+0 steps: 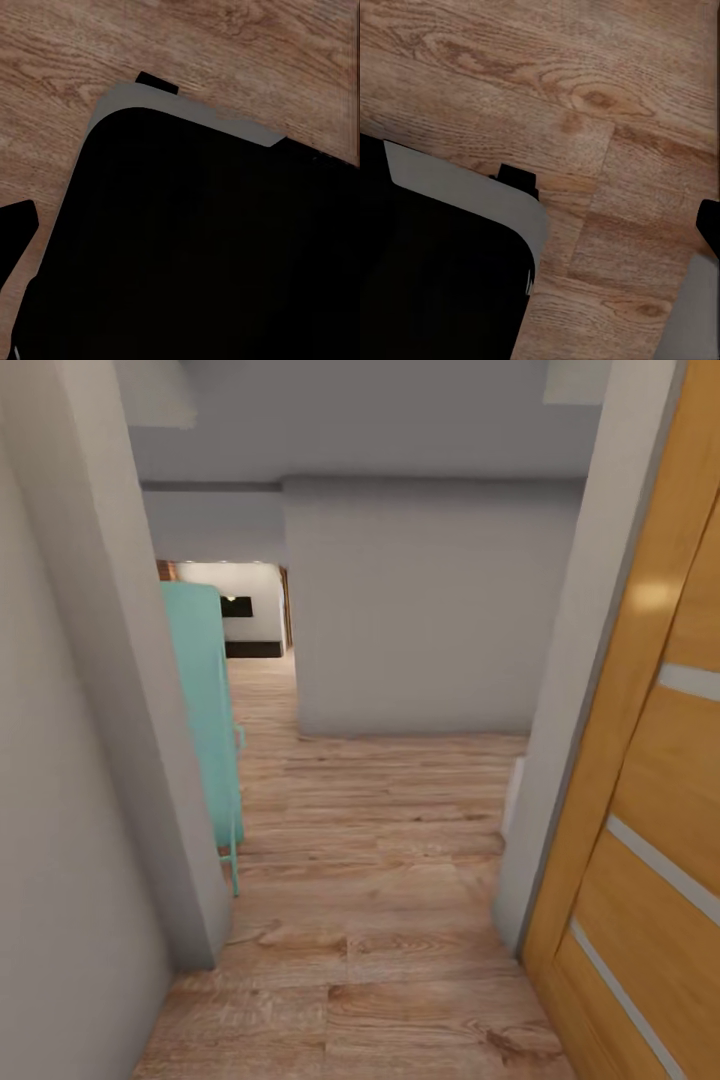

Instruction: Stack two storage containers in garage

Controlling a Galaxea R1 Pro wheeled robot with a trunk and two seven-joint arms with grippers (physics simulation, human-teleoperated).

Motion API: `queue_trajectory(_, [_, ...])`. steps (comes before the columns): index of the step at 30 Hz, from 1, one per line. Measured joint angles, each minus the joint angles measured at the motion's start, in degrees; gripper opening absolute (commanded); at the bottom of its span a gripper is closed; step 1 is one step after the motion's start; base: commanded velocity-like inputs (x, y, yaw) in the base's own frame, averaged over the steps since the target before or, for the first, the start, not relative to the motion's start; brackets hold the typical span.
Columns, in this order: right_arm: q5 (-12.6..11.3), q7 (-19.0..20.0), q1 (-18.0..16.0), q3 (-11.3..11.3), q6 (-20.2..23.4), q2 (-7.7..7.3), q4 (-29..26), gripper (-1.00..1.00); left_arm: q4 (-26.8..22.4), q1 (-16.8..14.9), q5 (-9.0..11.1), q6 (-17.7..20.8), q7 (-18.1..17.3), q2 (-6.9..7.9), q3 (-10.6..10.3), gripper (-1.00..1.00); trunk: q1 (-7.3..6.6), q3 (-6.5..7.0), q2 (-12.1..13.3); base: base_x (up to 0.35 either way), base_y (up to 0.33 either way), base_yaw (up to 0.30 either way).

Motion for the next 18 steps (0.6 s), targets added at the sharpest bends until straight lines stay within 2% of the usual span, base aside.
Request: queue_trajectory(18, [0.0,-0.1,0.0,0.0,0.1,0.03,0.0,1.00,0.0,0.0,0.0,0.0,0.0,0.00,0.0,1.00,0.00,0.00,0.0,0.322,0.000,0.000])
